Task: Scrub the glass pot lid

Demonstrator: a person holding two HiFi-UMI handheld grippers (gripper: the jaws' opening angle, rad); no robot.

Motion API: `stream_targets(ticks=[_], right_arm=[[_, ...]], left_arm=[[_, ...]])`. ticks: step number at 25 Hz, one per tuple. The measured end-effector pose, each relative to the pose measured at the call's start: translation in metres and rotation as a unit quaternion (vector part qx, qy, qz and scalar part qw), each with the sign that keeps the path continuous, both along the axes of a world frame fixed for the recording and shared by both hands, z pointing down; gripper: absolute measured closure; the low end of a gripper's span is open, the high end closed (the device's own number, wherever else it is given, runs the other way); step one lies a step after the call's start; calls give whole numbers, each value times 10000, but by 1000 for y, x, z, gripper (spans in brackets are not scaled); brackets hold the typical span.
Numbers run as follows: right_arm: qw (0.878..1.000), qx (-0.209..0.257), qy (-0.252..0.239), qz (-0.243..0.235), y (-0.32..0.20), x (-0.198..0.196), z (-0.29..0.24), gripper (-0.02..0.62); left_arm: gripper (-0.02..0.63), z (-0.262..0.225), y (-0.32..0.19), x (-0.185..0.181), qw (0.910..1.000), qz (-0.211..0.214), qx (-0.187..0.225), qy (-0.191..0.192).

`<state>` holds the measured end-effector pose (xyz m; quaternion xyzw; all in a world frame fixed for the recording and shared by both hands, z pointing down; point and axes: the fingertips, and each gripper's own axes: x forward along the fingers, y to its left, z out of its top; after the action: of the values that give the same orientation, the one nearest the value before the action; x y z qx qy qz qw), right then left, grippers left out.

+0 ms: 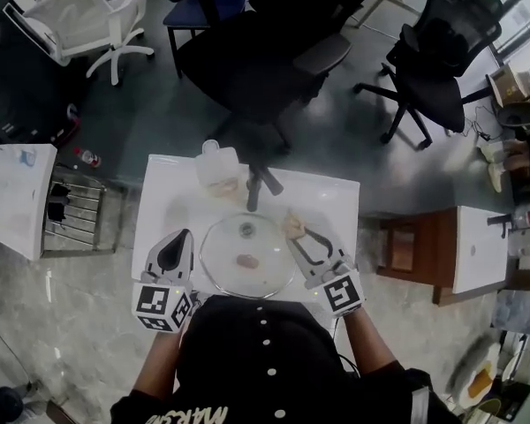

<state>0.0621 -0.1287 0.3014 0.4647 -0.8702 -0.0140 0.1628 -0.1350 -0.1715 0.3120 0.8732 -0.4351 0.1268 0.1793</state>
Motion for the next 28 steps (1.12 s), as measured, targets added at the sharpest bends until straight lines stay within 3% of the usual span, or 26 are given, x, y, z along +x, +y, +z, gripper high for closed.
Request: stream_targets(ticks=[3, 8, 15, 28], right_arm=[[9918, 319, -1007, 720, -5, 27, -48, 466], [9693, 906, -1671, 1559, -1, 71, -97, 465], [9549, 1279, -1871, 1920, 10, 105, -113, 465], [9633, 1490, -1097, 1946, 0, 91, -130, 468]], left_arm=[[581, -25, -1, 3, 9997, 59, 165, 151], [580, -63, -9, -1, 9978, -59, 571, 324], [581, -76, -15, -22, 9935, -817, 791, 110], [580, -87, -10, -7, 9930, -496, 1076, 28]])
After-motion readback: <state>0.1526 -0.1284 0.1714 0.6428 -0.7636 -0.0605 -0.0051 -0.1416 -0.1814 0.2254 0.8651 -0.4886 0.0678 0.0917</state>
